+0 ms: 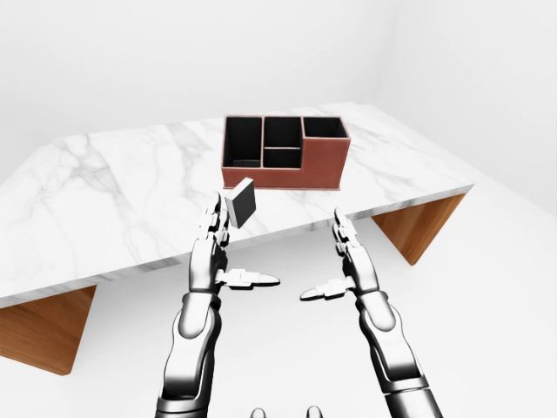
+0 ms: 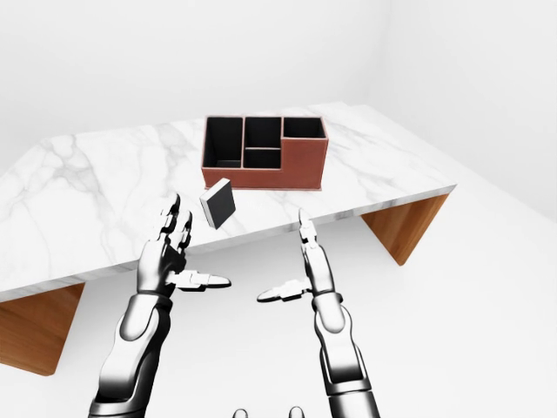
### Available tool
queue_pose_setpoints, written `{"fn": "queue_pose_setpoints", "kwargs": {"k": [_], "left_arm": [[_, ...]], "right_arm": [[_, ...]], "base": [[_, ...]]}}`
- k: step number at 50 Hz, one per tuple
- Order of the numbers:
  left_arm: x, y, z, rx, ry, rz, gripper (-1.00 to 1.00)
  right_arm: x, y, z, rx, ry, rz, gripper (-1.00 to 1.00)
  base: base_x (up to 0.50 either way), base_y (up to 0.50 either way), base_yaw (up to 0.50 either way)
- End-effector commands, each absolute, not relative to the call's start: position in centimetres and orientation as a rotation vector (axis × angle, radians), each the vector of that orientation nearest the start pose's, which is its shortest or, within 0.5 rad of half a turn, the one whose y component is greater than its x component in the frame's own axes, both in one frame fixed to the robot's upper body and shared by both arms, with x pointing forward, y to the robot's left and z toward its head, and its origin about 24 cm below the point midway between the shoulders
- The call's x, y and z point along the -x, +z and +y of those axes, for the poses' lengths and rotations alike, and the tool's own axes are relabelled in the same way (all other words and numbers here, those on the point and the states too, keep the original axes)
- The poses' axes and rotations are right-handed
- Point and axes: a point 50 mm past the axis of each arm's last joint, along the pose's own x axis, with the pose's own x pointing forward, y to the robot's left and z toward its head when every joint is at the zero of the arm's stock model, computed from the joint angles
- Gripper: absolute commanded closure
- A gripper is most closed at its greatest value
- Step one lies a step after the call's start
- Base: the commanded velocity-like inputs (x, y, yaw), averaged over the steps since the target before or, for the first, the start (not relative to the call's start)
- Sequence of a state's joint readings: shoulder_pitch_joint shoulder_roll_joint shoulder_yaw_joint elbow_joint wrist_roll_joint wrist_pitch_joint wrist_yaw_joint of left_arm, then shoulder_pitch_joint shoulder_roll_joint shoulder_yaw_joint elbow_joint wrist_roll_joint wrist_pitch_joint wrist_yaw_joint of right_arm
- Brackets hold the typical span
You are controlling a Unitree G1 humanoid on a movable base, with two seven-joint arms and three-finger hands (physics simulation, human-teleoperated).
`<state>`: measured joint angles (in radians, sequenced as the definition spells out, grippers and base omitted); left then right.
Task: Pick up the book and place it in the right compartment of the caddy.
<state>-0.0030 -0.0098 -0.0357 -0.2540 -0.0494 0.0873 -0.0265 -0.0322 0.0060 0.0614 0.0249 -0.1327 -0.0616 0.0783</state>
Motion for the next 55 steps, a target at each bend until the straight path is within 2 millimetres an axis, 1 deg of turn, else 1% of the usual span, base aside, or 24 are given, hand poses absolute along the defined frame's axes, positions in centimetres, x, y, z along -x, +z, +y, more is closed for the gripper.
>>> {"fn": "queue_pose_setpoints", "kwargs": {"k": [1, 6, 15, 20, 29, 35, 48, 55], "left_arm": [[-25.0, 9.5, 13.6, 0.059, -0.072, -0.179, -1.0], [-25.0, 9.7, 13.5, 0.059, -0.074, -0.187, -1.0], [-24.9, 10.2, 13.5, 0.059, -0.073, -0.21, -1.0], [-24.6, 11.2, 14.4, 0.053, -0.052, -0.255, -1.0], [-24.3, 11.6, 14.6, 0.048, -0.043, -0.27, -1.0], [-24.5, 11.0, 14.5, 0.046, -0.046, -0.247, -1.0], [-24.5, 11.1, 14.4, 0.045, -0.047, -0.251, -1.0], [-24.6, 10.9, 14.4, 0.046, -0.048, -0.239, -1.0]], "right_arm": [[-26.1, 5.1, -12.6, 0.133, 0.129, -0.065, -1.0], [-26.1, 4.9, -12.6, 0.126, 0.128, -0.057, -1.0], [-26.0, 5.6, -12.5, 0.128, 0.129, -0.071, -1.0], [-25.9, 6.0, -12.4, 0.127, 0.133, -0.082, -1.0], [-25.8, 6.1, -12.4, 0.131, 0.136, -0.088, -1.0], [-25.9, 5.6, -12.3, 0.132, 0.137, -0.08, -1.0], [-25.9, 5.7, -12.4, 0.128, 0.136, -0.083, -1.0], [-25.8, 5.5, -12.4, 0.126, 0.136, -0.077, -1.0]], "base": [[0.0, 0.0, 0.0], [0.0, 0.0, 0.0], [0.15, -0.04, 0.0], [0.21, -0.06, 0.0], [0.22, -0.06, 0.0], [0.2, -0.06, 0.0], [0.16, -0.04, 0.0], [0.15, -0.04, 0.0]]}}
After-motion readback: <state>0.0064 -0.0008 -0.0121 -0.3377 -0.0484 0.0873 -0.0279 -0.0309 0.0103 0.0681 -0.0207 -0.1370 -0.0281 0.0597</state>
